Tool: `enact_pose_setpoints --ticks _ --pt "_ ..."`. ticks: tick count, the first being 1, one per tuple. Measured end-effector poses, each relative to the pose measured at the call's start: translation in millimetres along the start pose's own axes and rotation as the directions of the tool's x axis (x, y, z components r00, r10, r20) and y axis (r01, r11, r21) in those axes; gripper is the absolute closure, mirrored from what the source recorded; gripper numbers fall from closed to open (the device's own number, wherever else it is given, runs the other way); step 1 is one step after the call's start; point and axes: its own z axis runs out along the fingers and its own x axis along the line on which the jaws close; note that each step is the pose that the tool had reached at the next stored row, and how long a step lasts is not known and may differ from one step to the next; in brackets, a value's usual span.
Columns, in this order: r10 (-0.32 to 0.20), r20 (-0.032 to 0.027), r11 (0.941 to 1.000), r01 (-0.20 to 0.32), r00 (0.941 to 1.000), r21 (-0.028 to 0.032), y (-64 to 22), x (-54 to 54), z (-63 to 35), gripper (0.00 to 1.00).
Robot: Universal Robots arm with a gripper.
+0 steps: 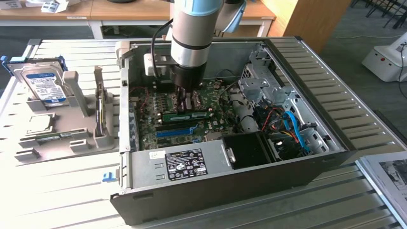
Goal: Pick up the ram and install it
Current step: 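Press down the ram until it locks into place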
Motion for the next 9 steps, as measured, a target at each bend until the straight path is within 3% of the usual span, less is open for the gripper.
enact_pose_setpoints --ticks 9 --pt "0.0 -0.0001 1.0 0.0 1.0 0.0 -0.1 0.1 1.5 0.9"
